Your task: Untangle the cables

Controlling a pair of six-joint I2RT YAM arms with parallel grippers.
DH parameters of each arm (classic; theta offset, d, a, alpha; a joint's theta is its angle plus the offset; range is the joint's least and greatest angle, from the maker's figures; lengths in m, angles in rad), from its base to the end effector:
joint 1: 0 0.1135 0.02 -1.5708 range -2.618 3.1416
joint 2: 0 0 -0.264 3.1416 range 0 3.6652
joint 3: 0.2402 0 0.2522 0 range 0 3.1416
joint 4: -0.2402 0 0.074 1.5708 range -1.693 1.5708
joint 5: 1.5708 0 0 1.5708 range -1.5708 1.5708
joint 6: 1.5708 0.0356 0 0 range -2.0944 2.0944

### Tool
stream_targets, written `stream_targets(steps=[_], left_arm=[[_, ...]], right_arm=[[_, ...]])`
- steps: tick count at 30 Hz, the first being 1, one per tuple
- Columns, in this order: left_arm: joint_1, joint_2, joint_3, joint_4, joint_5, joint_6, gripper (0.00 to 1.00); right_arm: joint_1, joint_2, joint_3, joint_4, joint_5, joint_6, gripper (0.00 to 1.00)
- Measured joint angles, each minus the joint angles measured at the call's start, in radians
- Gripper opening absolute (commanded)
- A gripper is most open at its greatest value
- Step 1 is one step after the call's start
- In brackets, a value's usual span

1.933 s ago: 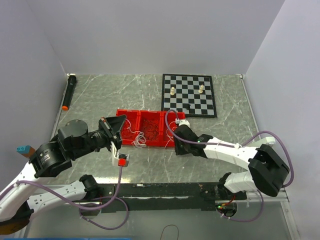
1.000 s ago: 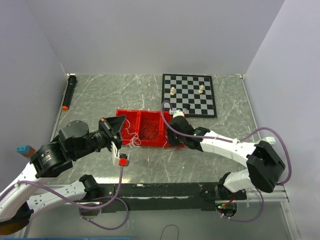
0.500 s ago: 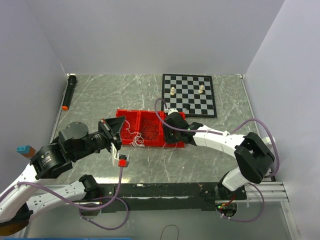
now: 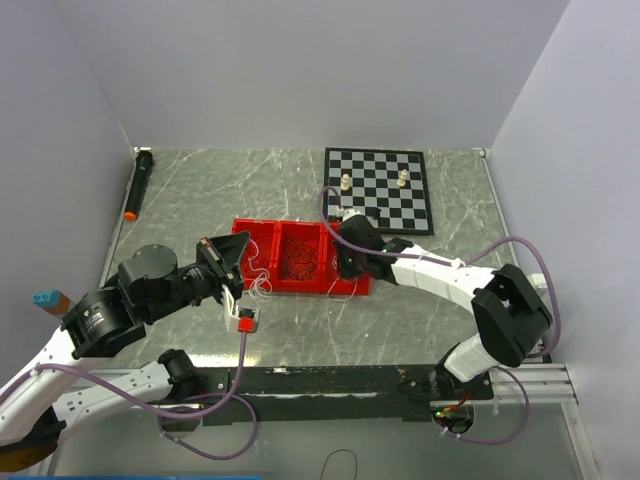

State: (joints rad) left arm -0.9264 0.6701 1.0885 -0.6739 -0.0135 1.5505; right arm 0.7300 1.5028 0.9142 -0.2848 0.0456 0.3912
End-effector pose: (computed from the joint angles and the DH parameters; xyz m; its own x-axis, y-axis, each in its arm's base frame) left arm 0.0716 -0.0945 0.4041 0.7883 0.6151 -0.0162 0.1678 -0.1896 0.9674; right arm 0.2317 0.2052 0.2068 -0.7737 -0.1813 -0.6070 -0.3779 0.9011 0.2126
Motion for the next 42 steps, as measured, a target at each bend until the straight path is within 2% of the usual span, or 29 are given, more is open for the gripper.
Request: stream_targets(steps=[10, 22, 29, 31, 32, 33, 34, 38, 42], left_arm=[[0.000, 0.000, 0.000, 0.019, -0.003, 0.000, 0.01], [0.000, -0.008, -0.006, 0.021, -0.004, 0.000, 0.01], [0.000, -0.012, -0.006, 0.023, -0.006, 0.000, 0.01], [0.000, -0.014, -0.006, 0.025, -0.006, 0.000, 0.01], [0.000, -0.014, -0.006, 0.027, -0.006, 0.000, 0.01], [0.000, -0.014, -0.006, 0.029, -0.006, 0.000, 0.01], [0.000, -0.014, -0.006, 0.034, -0.005, 0.000, 0.01], [0.000, -0.014, -0.008, 0.064, 0.009, 0.001, 0.01], [0.000, -0.024, -0.039, 0.110, 0.031, 0.017, 0.01]], right_arm=[[-0.122, -0.056, 0.108, 0.024, 0.078, -0.023, 0.00], [-0.121, 0.027, 0.136, 0.046, 0.166, -0.035, 0.00], [-0.088, 0.072, 0.151, 0.061, 0.166, -0.029, 0.00], [-0.074, 0.083, 0.140, 0.064, 0.145, -0.014, 0.22], [-0.069, 0.086, 0.132, 0.064, 0.134, -0.003, 0.39], [-0.065, 0.089, 0.126, 0.063, 0.124, 0.008, 0.52], [-0.063, 0.090, 0.119, 0.060, 0.111, 0.017, 0.60], [-0.063, 0.070, 0.097, 0.048, 0.079, 0.023, 0.71], [-0.063, -0.082, 0.056, 0.068, 0.000, -0.010, 0.77]])
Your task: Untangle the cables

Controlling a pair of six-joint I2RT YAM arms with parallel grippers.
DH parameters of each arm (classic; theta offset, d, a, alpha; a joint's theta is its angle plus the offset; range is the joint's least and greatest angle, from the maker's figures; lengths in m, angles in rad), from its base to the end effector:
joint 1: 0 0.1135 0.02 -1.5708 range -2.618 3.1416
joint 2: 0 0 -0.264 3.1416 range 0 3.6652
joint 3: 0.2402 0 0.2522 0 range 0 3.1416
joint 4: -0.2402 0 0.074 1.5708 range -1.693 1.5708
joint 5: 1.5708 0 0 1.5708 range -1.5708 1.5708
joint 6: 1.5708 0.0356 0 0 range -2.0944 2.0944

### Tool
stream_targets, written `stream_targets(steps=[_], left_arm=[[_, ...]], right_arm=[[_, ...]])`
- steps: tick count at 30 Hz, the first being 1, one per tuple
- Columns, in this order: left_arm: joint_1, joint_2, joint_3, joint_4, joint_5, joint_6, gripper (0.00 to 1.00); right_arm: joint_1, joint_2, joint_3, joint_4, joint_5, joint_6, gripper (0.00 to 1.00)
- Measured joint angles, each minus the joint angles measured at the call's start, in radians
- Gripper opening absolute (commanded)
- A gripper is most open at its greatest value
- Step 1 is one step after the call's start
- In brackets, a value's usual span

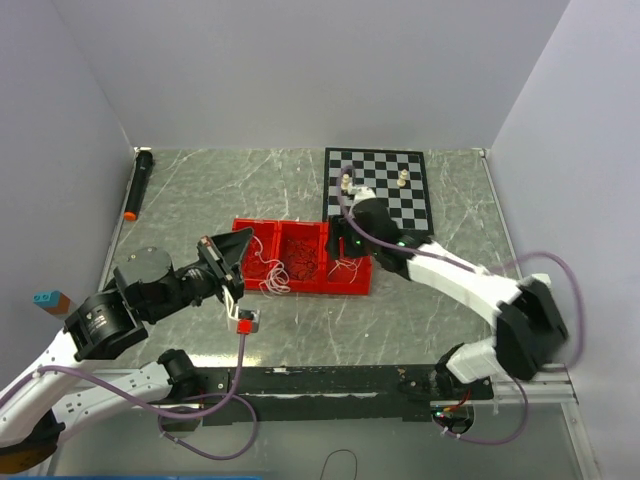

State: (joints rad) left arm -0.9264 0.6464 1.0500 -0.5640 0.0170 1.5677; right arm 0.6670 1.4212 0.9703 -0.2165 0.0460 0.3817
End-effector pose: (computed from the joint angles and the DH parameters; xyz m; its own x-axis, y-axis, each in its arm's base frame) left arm 0.0711 -0.0956 0.4064 0.8091 0.5876 -0.0058 0.0984 -0.1259 0.9872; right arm 0.2472 0.1925 0.2540 -0.6709 -0.0547 -0.7395 -0.3660 0.8917 0.2662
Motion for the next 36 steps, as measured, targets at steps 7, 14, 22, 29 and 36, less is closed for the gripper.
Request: stream_targets(steps=[7, 14, 22, 29, 36], left_arm=[[0.000, -0.014, -0.051, 0.026, 0.033, 0.044, 0.01], [0.000, -0.007, -0.052, 0.053, 0.054, 0.046, 0.01], [0.000, 0.000, -0.051, 0.063, 0.075, 0.045, 0.01], [-0.001, 0.010, -0.051, 0.074, 0.092, 0.043, 0.01], [-0.002, 0.010, -0.051, 0.082, 0.089, 0.026, 0.42]], right_arm=[[0.058, -0.368, -0.126, 0.165, -0.261, -0.075, 0.86], [0.183, -0.389, -0.141, 0.223, -0.431, -0.129, 0.88], [0.286, -0.210, 0.026, 0.217, -0.415, -0.231, 0.84], [0.311, -0.071, 0.138, 0.217, -0.332, -0.271, 0.04], [0.299, -0.161, 0.055, 0.212, -0.189, -0.265, 0.00]])
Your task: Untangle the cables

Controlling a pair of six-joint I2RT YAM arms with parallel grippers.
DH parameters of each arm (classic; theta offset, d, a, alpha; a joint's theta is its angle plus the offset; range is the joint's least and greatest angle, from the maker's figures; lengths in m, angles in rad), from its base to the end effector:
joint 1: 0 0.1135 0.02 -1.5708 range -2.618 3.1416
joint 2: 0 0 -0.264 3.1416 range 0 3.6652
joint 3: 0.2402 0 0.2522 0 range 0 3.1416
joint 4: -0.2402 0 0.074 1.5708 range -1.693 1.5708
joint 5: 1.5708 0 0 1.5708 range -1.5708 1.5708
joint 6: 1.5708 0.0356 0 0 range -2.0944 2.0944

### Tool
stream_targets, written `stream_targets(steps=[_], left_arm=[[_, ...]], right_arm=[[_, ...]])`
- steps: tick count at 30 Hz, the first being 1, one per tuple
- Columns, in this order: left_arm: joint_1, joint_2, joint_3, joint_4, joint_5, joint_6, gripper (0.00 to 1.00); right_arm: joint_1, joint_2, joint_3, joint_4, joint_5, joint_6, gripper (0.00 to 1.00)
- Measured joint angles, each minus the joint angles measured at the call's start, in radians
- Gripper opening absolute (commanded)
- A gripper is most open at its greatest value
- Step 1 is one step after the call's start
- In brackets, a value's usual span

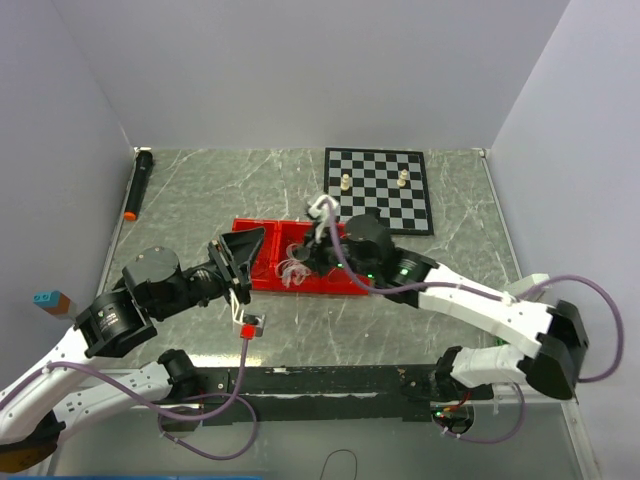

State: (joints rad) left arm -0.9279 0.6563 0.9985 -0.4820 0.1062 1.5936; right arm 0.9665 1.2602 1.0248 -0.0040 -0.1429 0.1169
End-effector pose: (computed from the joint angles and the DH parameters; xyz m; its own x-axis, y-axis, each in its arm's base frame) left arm 0.0748 -0.1062 0.3981 0.8605 0.5094 0.0078 0.0639 -0.1232 0.9903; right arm 0.1649 0.2478 0.3402 -0.2380 -0.1415 -0.9609 -0.8713 0.4682 0.1469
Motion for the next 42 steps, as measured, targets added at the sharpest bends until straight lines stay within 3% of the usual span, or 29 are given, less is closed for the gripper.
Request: stream_targets(steps=[3, 9, 15, 23, 32, 38, 42], left_arm=[[-0.001, 0.000, 0.000, 0.016, -0.006, -0.032, 0.73], [-0.002, 0.027, 0.027, 0.029, -0.056, -0.207, 0.91], [-0.001, 0.072, 0.066, 0.021, -0.128, -0.420, 0.93], [-0.001, 0.088, 0.079, -0.026, -0.158, -0.597, 0.92], [0.014, 0.150, 0.137, -0.040, -0.183, -0.729, 0.86], [0.051, 0.219, 0.190, -0.073, -0.183, -0.815, 0.83], [0.060, 0.228, 0.195, -0.077, -0.183, -0.833, 0.81]], right_arm=[[-0.052, -0.090, -0.050, -0.027, 0.037, 0.005, 0.00], [-0.236, -0.163, -0.085, -0.063, 0.085, 0.027, 0.00], [-0.304, -0.086, -0.080, -0.094, 0.121, 0.041, 0.00], [-0.333, 0.122, -0.012, -0.220, 0.227, 0.117, 0.00], [-0.392, 0.405, 0.209, -0.440, 0.215, 0.230, 0.60], [-0.404, 0.444, 0.232, -0.523, 0.191, 0.267, 0.62], [-0.405, 0.418, 0.223, -0.530, 0.183, 0.284, 0.59]])
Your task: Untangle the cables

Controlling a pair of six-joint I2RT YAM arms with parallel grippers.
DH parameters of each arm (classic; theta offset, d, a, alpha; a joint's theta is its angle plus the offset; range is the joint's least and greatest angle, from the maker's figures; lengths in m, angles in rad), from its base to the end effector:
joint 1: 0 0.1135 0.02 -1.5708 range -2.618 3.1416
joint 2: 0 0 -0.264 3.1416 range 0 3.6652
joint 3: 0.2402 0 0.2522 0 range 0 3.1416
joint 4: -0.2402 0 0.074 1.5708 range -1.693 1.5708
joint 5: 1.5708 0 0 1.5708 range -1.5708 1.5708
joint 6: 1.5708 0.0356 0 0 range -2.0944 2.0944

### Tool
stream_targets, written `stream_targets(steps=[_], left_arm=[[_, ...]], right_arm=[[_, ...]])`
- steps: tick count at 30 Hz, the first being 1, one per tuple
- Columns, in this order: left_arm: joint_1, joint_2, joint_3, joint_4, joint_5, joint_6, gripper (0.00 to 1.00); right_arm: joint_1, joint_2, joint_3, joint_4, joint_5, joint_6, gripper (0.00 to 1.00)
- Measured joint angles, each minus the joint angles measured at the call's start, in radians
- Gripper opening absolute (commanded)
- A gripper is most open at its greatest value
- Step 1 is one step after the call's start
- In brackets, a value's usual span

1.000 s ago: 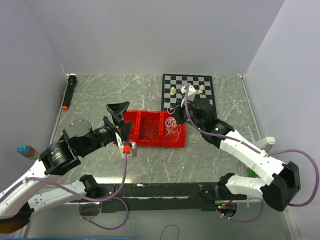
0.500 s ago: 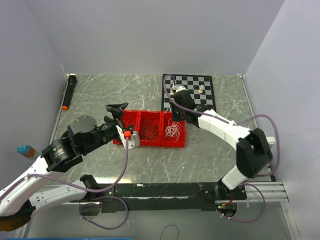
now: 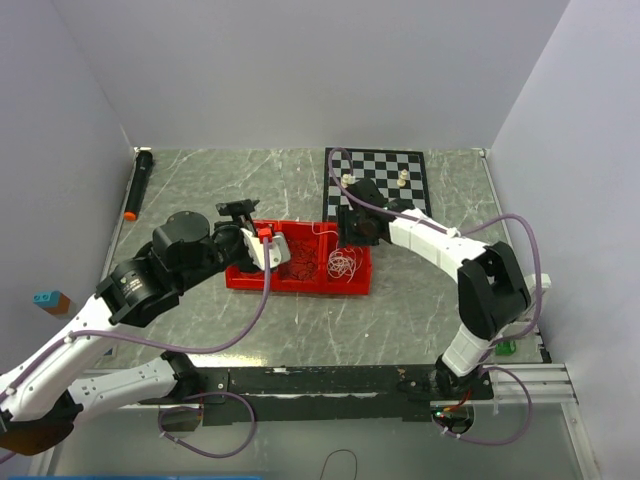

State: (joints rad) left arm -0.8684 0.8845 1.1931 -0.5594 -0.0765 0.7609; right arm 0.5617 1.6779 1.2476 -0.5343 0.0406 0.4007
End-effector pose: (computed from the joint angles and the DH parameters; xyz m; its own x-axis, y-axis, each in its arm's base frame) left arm 0.1145 -0.1310 0.4221 0.3757 0.6204 -0.6885 0.6271 0.3768 0.6817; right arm 0.3040 0.1896 0.2383 -0.8404 -0.0684 -0.5376 -0.2007 0.9608 0.1915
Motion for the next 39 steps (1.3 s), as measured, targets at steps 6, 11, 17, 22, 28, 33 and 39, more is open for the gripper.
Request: stream_targets(steps=[6, 11, 17, 22, 28, 33, 39], left_arm=[[0.002, 0.011, 0.003, 0.002, 0.000, 0.000, 0.80], [0.002, 0.028, 0.024, 0.002, 0.000, 0.002, 0.79], [0.002, 0.029, 0.040, 0.003, 0.000, 0.003, 0.79], [0.002, 0.029, 0.040, 0.002, 0.000, 0.006, 0.80], [0.006, 0.029, 0.040, 0.002, 0.000, 0.013, 0.80], [0.009, 0.029, 0.040, 0.002, -0.001, 0.030, 0.80], [0.012, 0.029, 0.044, 0.002, -0.001, 0.039, 0.79]], right_arm=[[-0.001, -0.055, -0.006, -0.025, 0.039, 0.003, 0.45], [-0.005, -0.074, -0.026, -0.005, 0.034, 0.012, 0.41], [-0.003, -0.160, -0.086, 0.103, -0.126, 0.045, 0.52], [0.003, -0.112, -0.090, 0.170, -0.166, 0.080, 0.50], [0.003, -0.049, -0.096, 0.204, -0.133, 0.105, 0.25], [0.003, -0.027, -0.110, 0.215, -0.076, 0.126, 0.06], [0.003, -0.002, -0.110, 0.206, -0.002, 0.138, 0.00]])
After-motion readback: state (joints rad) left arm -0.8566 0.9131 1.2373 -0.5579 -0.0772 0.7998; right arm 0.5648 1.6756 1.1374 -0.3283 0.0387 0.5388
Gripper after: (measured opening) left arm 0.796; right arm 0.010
